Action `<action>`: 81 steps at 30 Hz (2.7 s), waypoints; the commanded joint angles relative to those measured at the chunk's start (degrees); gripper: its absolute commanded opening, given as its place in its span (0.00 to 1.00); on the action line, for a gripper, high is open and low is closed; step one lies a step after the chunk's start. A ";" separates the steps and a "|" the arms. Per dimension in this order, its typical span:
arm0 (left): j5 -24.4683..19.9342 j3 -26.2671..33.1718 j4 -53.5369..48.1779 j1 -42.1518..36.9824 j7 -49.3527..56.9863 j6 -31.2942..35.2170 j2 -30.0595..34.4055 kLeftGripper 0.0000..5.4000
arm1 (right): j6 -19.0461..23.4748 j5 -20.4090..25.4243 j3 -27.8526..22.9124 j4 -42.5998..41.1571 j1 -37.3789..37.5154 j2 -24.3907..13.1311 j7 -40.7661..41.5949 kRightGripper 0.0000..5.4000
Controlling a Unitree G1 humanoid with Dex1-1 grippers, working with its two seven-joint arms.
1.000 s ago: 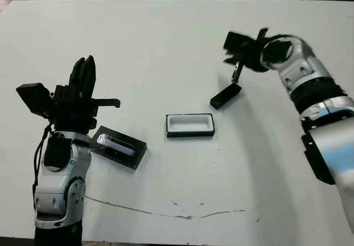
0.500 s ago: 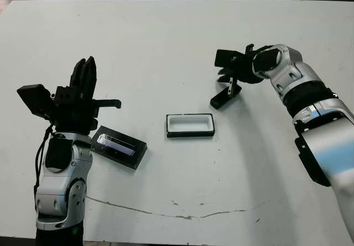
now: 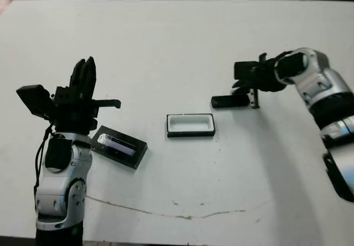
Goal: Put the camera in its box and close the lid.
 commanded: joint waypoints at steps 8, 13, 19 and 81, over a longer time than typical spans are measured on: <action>0.34 0.48 0.97 0.22 0.04 1.30 1.19 0.00 | 5.10 5.79 -1.62 -15.00 9.12 -5.33 7.11 0.00; -0.13 0.50 1.26 -0.09 -0.12 1.92 1.28 0.00 | 6.59 7.43 -2.33 -19.03 11.31 -6.39 6.88 0.00; 0.35 0.20 1.14 0.05 -0.17 1.60 1.20 0.00 | 7.21 5.68 -8.71 -23.76 15.74 -6.66 -7.15 0.00; 0.26 1.16 0.86 2.26 -0.78 1.48 1.00 0.00 | 37.10 36.04 -23.84 -51.47 44.11 8.47 -38.03 0.85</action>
